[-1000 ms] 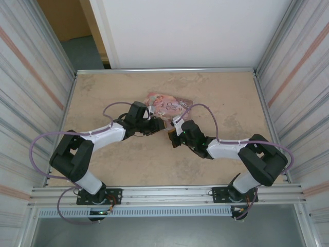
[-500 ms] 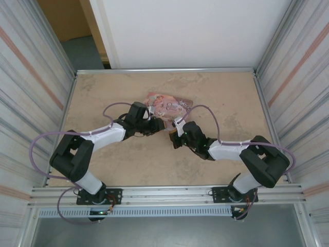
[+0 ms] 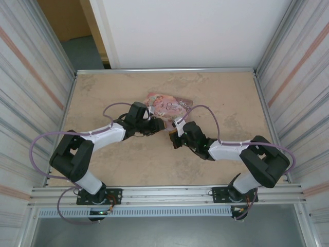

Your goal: Unlock the padlock with the key

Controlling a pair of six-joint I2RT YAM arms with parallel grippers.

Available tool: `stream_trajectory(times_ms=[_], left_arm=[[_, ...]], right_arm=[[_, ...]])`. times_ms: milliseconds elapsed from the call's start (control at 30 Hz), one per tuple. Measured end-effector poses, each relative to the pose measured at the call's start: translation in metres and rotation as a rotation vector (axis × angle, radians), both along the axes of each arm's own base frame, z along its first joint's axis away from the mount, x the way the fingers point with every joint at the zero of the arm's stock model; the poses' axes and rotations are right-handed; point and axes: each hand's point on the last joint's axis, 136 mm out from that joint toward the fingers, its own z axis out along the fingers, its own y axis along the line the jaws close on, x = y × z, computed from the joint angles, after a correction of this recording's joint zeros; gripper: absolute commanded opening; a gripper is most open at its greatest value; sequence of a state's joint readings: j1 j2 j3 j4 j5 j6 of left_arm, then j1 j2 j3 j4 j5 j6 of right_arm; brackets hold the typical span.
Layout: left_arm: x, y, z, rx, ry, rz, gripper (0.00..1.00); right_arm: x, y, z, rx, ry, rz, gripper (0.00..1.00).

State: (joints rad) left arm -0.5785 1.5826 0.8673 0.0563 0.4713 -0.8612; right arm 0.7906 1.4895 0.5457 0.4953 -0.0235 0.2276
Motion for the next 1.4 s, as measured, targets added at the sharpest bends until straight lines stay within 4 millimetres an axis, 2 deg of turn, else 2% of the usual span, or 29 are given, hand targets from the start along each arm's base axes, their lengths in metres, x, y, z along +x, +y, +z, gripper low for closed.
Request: stream_trajectory(times_ms=[933, 1400], left_arm=[[0.000, -0.001, 0.000, 0.001, -0.003, 0.005, 0.16], [0.005, -0.002, 0.007, -0.015, -0.026, 0.009, 0.16]], right_arm=[[0.005, 0.009, 0.002, 0.020, 0.000, 0.015, 0.00], [0.013, 0.006, 0.012, 0.119, 0.036, 0.060, 0.00]])
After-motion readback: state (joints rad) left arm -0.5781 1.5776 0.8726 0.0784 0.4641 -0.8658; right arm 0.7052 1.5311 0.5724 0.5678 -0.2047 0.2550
